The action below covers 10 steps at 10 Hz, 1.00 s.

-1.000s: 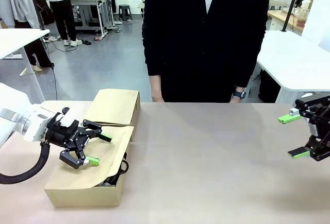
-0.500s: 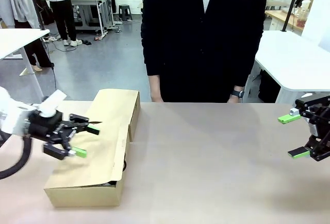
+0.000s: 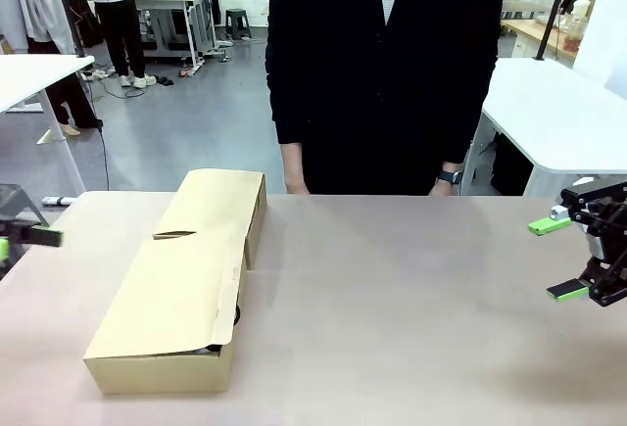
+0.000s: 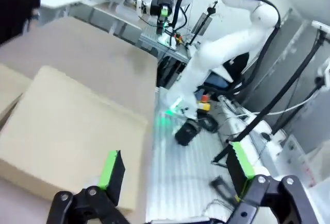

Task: Place items inside the box.
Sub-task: Close the lid of the Mailer Box closest to the robot.

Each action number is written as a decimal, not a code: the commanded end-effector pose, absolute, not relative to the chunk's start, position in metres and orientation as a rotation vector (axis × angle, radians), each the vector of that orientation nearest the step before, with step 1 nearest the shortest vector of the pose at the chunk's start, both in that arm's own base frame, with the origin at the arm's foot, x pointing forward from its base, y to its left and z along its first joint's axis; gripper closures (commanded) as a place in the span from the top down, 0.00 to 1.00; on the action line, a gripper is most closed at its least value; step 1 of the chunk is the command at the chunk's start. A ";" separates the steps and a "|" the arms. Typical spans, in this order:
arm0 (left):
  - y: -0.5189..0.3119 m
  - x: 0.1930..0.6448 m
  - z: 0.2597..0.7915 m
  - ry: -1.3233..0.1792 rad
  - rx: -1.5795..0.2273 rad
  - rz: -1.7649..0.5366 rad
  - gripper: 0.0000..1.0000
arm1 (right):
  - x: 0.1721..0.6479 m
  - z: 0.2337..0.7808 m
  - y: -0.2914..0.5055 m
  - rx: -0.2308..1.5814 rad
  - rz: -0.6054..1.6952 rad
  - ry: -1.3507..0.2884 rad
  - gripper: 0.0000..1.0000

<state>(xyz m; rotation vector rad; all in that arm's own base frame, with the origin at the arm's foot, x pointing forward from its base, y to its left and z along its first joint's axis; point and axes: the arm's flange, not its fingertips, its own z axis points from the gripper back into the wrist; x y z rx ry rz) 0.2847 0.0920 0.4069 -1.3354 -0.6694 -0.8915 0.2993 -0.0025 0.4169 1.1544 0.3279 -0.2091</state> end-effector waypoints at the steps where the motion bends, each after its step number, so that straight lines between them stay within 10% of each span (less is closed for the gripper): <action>1: 0.081 0.253 0.404 -0.521 -1.436 -0.742 1.00 | 0.301 0.419 -0.001 1.172 -0.205 0.319 1.00; 10: 0.110 0.269 0.396 -0.487 -1.488 -0.605 1.00 | 0.301 0.419 -0.001 1.172 -0.205 0.319 1.00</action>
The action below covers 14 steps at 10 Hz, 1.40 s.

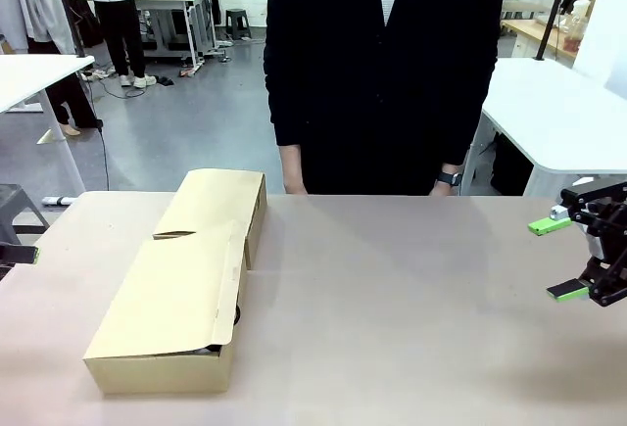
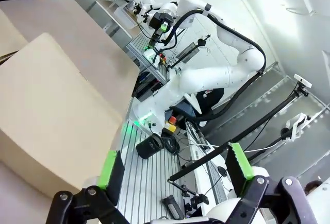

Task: Place items inside the box.
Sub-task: Close the lid of the Mailer Box closest to the robot.

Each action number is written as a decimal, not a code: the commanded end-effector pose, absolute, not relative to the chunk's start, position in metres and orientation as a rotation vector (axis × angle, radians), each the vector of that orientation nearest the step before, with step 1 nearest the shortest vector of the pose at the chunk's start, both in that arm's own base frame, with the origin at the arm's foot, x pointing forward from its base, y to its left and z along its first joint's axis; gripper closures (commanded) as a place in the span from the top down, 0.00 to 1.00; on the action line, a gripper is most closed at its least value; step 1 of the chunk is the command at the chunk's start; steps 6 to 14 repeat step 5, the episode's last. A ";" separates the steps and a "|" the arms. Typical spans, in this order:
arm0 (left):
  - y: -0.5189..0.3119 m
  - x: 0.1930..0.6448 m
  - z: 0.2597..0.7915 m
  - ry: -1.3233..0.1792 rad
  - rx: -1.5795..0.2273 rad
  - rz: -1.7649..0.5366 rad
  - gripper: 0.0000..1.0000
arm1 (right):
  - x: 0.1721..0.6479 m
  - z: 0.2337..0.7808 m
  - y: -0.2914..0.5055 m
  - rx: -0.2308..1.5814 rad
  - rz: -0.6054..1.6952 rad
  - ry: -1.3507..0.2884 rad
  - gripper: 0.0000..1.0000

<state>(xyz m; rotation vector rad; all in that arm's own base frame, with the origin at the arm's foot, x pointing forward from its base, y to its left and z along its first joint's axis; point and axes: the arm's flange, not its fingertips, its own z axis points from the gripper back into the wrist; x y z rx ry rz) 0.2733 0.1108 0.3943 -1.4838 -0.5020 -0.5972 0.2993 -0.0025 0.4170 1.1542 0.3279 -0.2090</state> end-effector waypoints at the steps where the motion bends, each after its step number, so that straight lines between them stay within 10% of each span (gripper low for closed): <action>1: 0.110 0.269 0.396 -0.487 -1.488 -0.605 1.00 | 0.301 0.419 -0.001 1.172 -0.205 0.319 1.00; 14: 0.110 0.269 0.396 -0.487 -1.488 -0.605 1.00 | 0.301 0.419 -0.001 1.172 -0.205 0.319 1.00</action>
